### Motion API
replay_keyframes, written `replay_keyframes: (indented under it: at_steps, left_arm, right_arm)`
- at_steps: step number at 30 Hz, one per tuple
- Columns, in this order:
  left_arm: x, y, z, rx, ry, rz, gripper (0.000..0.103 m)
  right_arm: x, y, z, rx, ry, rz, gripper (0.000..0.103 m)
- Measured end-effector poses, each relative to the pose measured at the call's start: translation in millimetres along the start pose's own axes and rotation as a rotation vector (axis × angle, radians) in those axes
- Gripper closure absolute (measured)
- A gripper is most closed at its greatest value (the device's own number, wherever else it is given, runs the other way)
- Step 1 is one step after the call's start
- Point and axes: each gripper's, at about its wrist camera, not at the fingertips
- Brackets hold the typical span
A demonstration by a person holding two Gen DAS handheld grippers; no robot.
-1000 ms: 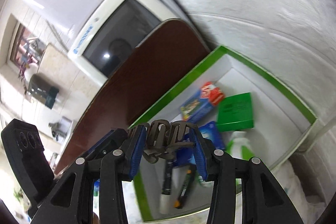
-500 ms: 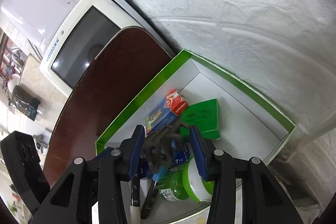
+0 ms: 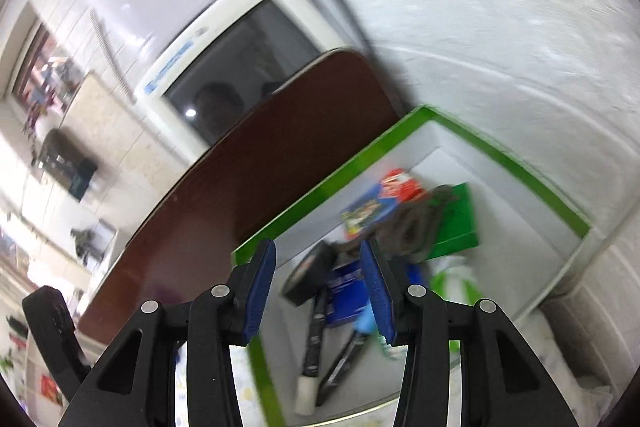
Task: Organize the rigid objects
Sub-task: 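Move the right gripper to the blue medicine box and grasp it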
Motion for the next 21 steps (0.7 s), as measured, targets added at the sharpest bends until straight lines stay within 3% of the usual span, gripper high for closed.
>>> replay_keyframes:
  at_steps: [7,11,15,21]
  left_arm:
    - [-39.9,39.8,-94.8,0.141,0.173,0.055,0.056]
    - [-62.7,47.2,-130.4,0.227,0.187,0.053,0.052]
    - [-81.6,44.6,-157.5,0.244,0.204,0.031,0.050]
    - [-83.6,32.8,-176.0,0.188,0.205,0.017,0.051]
  right_arm:
    - [-35.0,-31.1,-91.0,0.133,0.224,-0.139,0.057]
    - [-64.1,-56.8,-139.4,0.226,0.307,-0.259,0.051]
    - [-98.1,-83.0,-180.4,0.258,0.369,-0.353,0.049]
    - [-133.9,-118.8,-223.6,0.269,0.400,-0.459,0.049]
Point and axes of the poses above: each gripper's, at about its wrist camera, not at the fingertips, and y roughly against the way its jaws point, z to its right, x to its top, and after that the axes turned 4 degrees about -x, right-handed
